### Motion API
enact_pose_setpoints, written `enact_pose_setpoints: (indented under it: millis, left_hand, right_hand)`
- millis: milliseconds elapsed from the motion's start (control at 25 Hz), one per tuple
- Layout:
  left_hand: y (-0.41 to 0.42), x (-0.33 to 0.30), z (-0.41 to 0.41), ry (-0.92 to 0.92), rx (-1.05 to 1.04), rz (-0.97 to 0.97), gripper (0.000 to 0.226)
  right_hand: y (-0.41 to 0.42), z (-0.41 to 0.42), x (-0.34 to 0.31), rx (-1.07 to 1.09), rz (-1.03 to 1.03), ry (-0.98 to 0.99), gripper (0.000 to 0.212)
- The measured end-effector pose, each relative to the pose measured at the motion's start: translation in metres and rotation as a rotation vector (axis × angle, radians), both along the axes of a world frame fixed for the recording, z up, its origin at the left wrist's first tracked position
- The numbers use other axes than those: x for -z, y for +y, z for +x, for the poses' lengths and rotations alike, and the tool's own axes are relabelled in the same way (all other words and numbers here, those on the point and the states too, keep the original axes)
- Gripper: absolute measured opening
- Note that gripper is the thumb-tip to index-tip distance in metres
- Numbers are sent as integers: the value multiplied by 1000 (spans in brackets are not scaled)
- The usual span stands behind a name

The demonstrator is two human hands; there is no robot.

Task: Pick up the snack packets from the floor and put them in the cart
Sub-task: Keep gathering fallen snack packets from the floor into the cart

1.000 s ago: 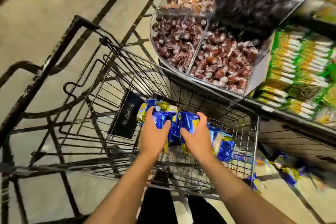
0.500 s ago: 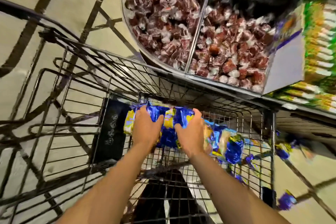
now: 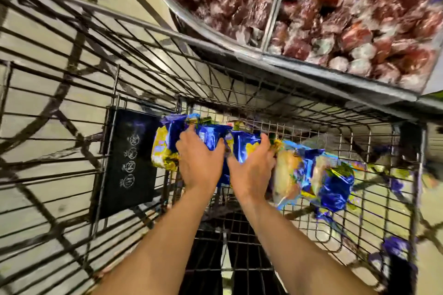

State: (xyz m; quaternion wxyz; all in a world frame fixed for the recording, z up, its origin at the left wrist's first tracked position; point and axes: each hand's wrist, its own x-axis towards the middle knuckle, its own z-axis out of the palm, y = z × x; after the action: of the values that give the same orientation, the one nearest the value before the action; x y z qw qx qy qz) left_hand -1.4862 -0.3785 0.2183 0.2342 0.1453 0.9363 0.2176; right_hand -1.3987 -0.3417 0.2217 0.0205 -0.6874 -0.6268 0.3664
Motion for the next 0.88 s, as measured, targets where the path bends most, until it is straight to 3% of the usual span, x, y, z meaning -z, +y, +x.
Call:
enact_pose_setpoints:
  millis: [240, 400, 560, 640, 880]
  left_hand:
    - [-12, -12, -2, -53, 26, 23, 86]
    - [-25, -54, -6, 26, 134, 43, 76]
    - [-22, -123, -2, 251, 544, 62, 67]
    - [-13, -151, 7, 271, 715, 19, 70]
    - [20, -233, 102, 341, 1104, 29, 68]
  right_hand:
    - [-8, -3, -16, -26, 43, -13, 94]
    - [-9, 11, -58, -90, 50, -28, 78]
    - [0, 48, -124, -311, 197, -158, 70]
    - [7, 70, -155, -372, 274, -233, 68]
    - [8, 184, -255, -176, 411, -395, 68]
